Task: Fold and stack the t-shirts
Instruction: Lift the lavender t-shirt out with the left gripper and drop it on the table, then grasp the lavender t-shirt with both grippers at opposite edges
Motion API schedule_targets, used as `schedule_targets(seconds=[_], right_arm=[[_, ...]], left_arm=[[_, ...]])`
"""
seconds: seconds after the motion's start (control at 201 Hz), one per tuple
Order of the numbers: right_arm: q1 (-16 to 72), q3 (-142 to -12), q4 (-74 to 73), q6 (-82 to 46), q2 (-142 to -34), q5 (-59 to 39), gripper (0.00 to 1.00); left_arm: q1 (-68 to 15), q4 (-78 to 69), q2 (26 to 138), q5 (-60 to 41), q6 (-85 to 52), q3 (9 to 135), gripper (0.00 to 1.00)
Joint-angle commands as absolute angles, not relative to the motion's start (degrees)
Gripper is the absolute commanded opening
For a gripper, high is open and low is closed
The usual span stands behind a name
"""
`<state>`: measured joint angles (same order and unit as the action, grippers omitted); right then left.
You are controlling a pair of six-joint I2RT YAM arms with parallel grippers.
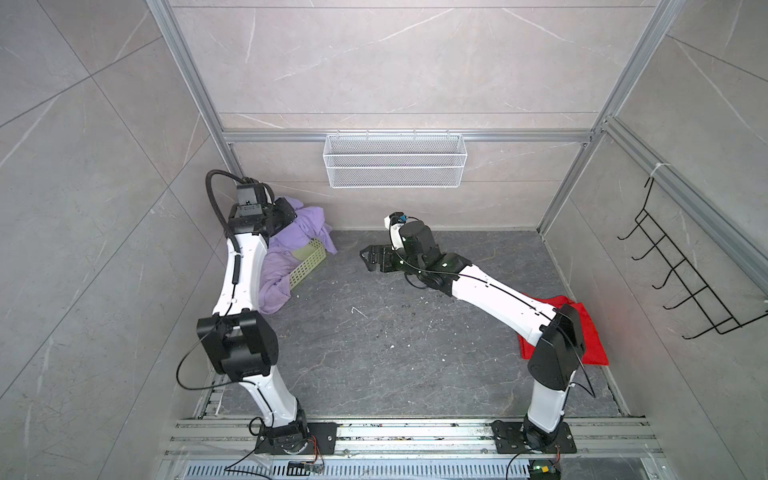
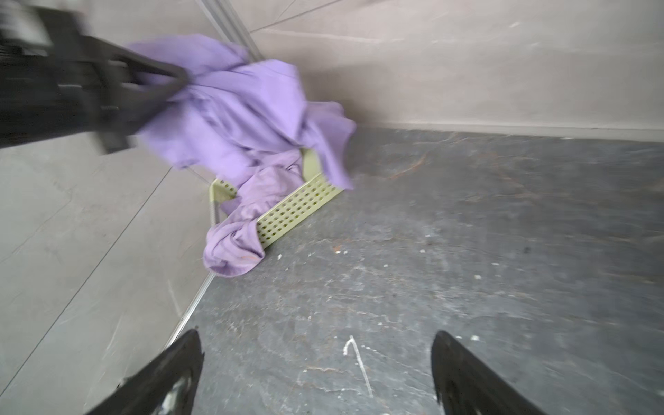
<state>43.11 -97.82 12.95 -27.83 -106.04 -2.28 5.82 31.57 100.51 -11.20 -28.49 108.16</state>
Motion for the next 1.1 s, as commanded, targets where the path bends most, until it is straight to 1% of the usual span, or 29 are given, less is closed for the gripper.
schedule_targets(seconds=[0.0, 0.065, 0.149, 0.254, 0.334, 0.378, 0.393, 0.413, 0.458, 0.483, 0.508, 0.548, 0.617, 0.682, 0.896, 0.996, 1.095], right_arm=[[40.4, -94.9, 10.8, -28.3, -101.5, 0.6, 0.99], [38.7, -93.4, 10.6, -28.8, -99.6, 1.0, 0.99], [36.1, -91.5, 10.5, -29.2, -96.8, 1.9, 0.99], [33.4, -89.4, 11.2, -28.8, -92.9, 3.9, 0.99], [31.3, -87.8, 12.0, -28.2, -89.5, 5.9, 0.99], [30.3, -87.0, 12.5, -27.4, -87.6, 7.4, 0.99], [30.1, -86.6, 12.8, -27.0, -87.0, 7.8, 0.99], [29.7, -86.4, 13.1, -26.5, -86.2, 8.4, 0.99], [29.3, -85.9, 14.1, -25.8, -84.9, 9.9, 0.99], [29.1, -85.6, 14.6, -25.4, -84.3, 10.4, 0.99], [28.8, -85.3, 15.1, -25.0, -83.8, 10.8, 0.99], [28.5, -85.1, 15.7, -24.8, -83.3, 11.3, 0.99], [28.2, -84.5, 16.2, -25.0, -82.8, 11.4, 0.99], [28.0, -84.0, 16.5, -26.1, -83.0, 11.1, 0.99], [28.0, -82.8, 18.3, -30.3, -85.8, 8.2, 0.99], [28.0, -81.5, 18.9, -32.1, -87.2, 6.5, 0.99], [28.1, -79.9, 18.7, -34.1, -89.4, 2.2, 0.99]], left_arm=[[1.4, 35.6, 95.1, -14.4, -27.8, 112.2, 0.0], [-1.4, 35.9, 93.0, -16.1, -28.4, 113.2, 0.0], [-4.5, 34.3, 91.0, -21.4, -31.4, 113.1, 0.0], [-7.0, 28.7, 89.3, -31.4, -38.7, 110.4, 0.0], [-8.0, 22.3, 87.7, -39.5, -43.5, 106.2, 0.0], [-8.1, 20.5, 86.4, -42.3, -44.3, 103.1, 0.0], [-8.2, 20.7, 85.9, -42.7, -44.2, 102.3, 0.04], [-8.1, 21.9, 85.4, -42.3, -43.5, 101.2, 0.15], [-8.0, 26.6, 84.2, -38.6, -41.3, 99.4, 0.53], [-7.9, 29.9, 83.6, -35.6, -39.7, 98.9, 0.68], [-7.8, 33.5, 83.3, -32.3, -38.2, 98.8, 0.76], [-7.7, 38.3, 82.8, -26.9, -36.2, 98.8, 0.81], [-7.8, 43.4, 82.4, -19.7, -34.5, 98.6, 0.82], [-7.8, 45.7, 82.8, -16.4, -33.0, 98.2, 0.83], [-7.9, 52.0, 86.4, -12.2, -28.9, 94.3, 0.82], [-8.1, 51.1, 85.9, -10.7, -27.9, 88.6, 0.81], [-8.1, 49.9, 85.8, -8.6, -27.0, 82.2, 0.78]])
